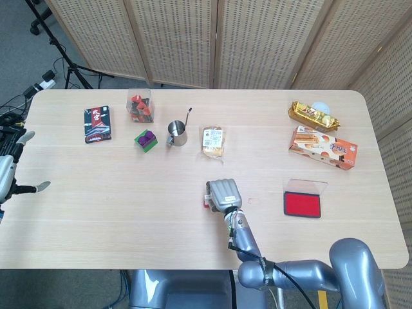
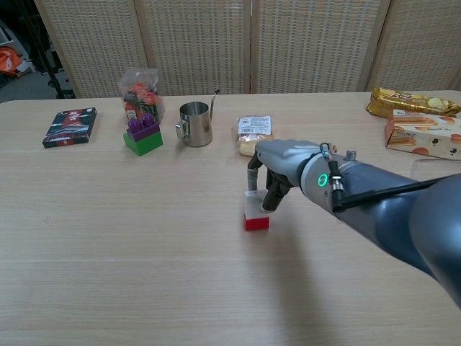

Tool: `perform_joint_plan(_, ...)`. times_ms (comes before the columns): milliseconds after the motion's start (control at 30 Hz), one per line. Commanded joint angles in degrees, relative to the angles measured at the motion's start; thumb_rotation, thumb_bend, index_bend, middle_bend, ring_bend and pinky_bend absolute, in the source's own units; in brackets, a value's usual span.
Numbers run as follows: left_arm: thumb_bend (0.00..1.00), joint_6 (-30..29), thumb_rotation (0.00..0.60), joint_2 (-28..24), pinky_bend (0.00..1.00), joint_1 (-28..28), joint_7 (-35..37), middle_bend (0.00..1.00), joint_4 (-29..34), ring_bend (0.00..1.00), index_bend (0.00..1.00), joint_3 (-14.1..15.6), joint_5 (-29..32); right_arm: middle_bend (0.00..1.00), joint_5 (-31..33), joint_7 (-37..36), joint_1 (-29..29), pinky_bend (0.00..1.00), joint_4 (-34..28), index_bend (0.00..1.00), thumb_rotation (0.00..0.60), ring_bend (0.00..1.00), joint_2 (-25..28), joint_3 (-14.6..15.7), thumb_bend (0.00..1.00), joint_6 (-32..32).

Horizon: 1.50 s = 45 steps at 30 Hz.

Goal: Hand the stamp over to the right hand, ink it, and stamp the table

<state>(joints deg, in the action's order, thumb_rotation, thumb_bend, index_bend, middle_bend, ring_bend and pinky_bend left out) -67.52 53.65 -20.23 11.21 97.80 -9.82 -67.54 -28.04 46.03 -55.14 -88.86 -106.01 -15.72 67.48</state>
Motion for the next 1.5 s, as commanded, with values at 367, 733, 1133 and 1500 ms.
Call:
perform_joint_plan(367, 0.04, 0.35, 0.6, 0.21, 0.0, 0.14, -0.69, 0.0, 0.04, 0.0, 0.0, -0.3, 0.02, 0.94, -8.96, -1.84, 3.88, 1.0, -12.17, 0.57, 0.6, 0.99, 11.77, -0.01, 0.54, 4.59)
perform_joint_plan(733, 0.04, -0.08, 0.6, 1.06, 0.0, 0.22, -3.78, 0.0, 1.37, 0.0, 0.0, 0.16, -0.69, 0.94, -19.96, -13.51, 14.59, 1.0, -17.06, 0.57, 0.6, 0.99, 29.97, 5.62, 0.55, 4.86)
perform_joint_plan(1133, 0.05, -1.59, 0.6, 1.4, 0.0, 1.16, -5.4, 0.0, 3.11, 0.0, 0.0, 0.69, -1.84, 0.94, -30.5, -33.53, 25.44, 1.0, -6.85, 0.57, 0.6, 0.99, 34.37, 12.04, 0.57, 3.07)
perform_joint_plan(1500, 0.05, -2.39, 0.6, 1.52, 0.0, 1.81, -5.81, 0.0, 3.79, 0.0, 0.0, 1.04, -2.91, 0.94, -34.94, -44.08, 30.73, 1.0, 3.78, 0.57, 0.6, 0.99, 31.09, 13.61, 0.57, 2.22)
